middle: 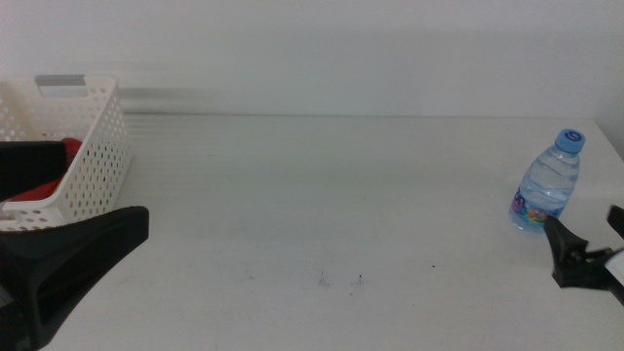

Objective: Use arms to grab the bottles and put them into the dustbin to the left of the table.

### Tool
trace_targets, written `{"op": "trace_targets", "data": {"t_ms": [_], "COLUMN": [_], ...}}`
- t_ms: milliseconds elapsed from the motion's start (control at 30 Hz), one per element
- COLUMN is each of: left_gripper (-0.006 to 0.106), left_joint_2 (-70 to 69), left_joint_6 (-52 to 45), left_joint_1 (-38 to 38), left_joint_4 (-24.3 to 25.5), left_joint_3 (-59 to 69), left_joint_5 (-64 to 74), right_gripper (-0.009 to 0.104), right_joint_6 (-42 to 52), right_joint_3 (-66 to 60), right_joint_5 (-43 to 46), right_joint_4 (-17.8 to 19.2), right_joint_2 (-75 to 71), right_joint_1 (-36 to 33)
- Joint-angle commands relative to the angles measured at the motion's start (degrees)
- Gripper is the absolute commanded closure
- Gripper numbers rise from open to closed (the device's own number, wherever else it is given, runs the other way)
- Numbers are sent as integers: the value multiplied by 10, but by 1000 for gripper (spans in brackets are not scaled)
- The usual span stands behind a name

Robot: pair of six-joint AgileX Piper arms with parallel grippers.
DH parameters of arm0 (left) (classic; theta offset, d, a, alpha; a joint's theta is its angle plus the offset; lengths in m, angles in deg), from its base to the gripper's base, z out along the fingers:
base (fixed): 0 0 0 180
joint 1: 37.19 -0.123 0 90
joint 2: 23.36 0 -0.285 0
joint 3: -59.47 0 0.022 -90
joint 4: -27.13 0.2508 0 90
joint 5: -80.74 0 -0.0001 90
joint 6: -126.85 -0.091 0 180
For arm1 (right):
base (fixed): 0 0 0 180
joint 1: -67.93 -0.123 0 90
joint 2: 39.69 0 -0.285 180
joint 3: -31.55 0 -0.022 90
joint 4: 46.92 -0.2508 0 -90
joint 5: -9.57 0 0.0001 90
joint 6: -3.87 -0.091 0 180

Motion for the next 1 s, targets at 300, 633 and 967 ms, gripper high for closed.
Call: {"op": "trace_targets", "data": {"t_ms": [300, 633, 967], "left_gripper": [7, 7, 7], "left_joint_2": [-2, -2, -2], "left_joint_6": [3, 2, 4], "left_joint_1": [1, 1, 1], "left_joint_4": [-2, -2, -2], "left_joint_3": [1, 1, 1], "left_joint_5": [-8, -8, -8], "right_gripper": [2, 2, 2], "right_joint_6": [20, 20, 20], "right_joint_3": [90, 157, 242], "right_joint_5": [5, 5, -7], "right_joint_4": [-4, -15, -19], "right_joint_2": [100, 182, 244], "right_joint_1": [5, 5, 5]}}
